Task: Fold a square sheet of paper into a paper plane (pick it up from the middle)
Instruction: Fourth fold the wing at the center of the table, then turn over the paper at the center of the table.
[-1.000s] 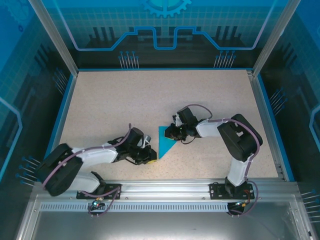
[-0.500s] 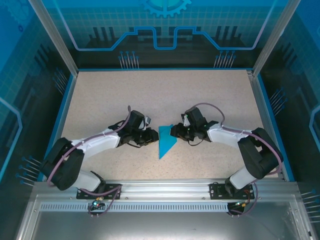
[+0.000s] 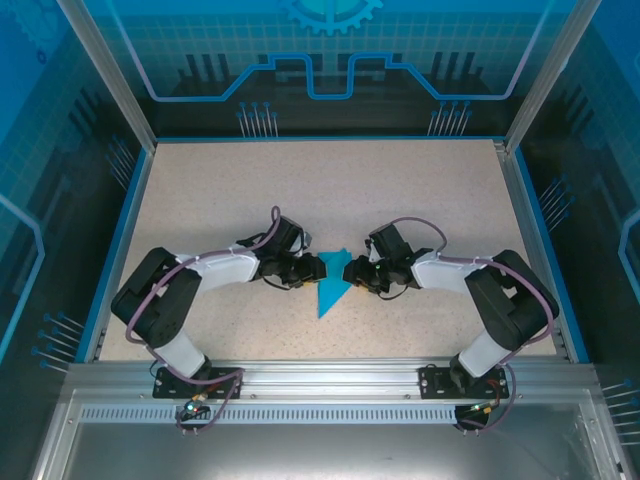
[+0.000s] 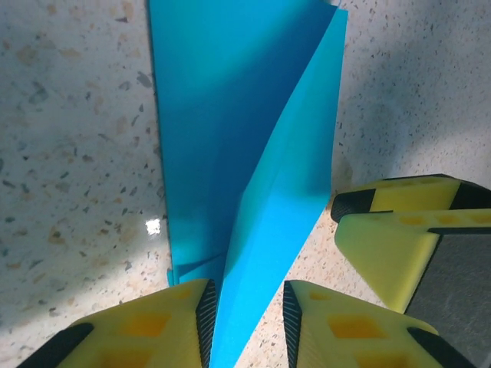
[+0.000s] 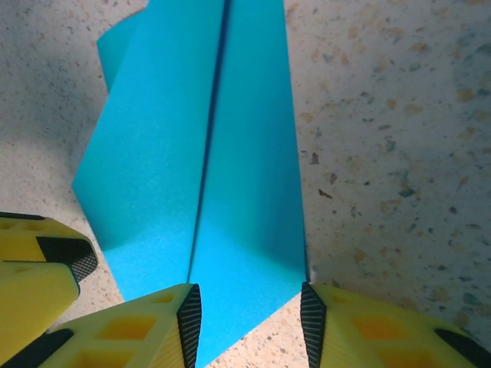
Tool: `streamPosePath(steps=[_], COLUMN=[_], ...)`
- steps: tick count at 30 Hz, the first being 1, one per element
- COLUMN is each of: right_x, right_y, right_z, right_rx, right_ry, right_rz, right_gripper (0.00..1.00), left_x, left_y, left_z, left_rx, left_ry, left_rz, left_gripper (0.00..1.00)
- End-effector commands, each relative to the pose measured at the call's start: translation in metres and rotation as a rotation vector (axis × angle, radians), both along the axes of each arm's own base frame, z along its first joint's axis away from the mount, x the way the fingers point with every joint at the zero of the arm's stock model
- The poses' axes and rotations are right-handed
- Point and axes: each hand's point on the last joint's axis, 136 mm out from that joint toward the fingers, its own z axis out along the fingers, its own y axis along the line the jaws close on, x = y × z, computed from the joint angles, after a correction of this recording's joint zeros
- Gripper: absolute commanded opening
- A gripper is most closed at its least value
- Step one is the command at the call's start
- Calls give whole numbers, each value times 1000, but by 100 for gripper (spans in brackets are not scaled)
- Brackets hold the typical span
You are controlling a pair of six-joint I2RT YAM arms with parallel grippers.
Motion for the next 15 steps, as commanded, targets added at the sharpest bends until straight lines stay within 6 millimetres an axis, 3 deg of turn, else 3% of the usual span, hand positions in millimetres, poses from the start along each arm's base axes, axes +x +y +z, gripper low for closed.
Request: streamPosePath(steps=[1,15], right_x=[-5,2], right_y=[3,14], right_z=[-7,-8], right_rx=[-3,81], right_ry=[28,52], right_rz=[-7,-80], right_gripper=[42,43], left_x=[3,-3], left_y=[0,3], left_z=[-3,-35], left_rx=[31,190], left_ry=[-5,57], left_rz=[-21,-62], left_gripper=[33,26])
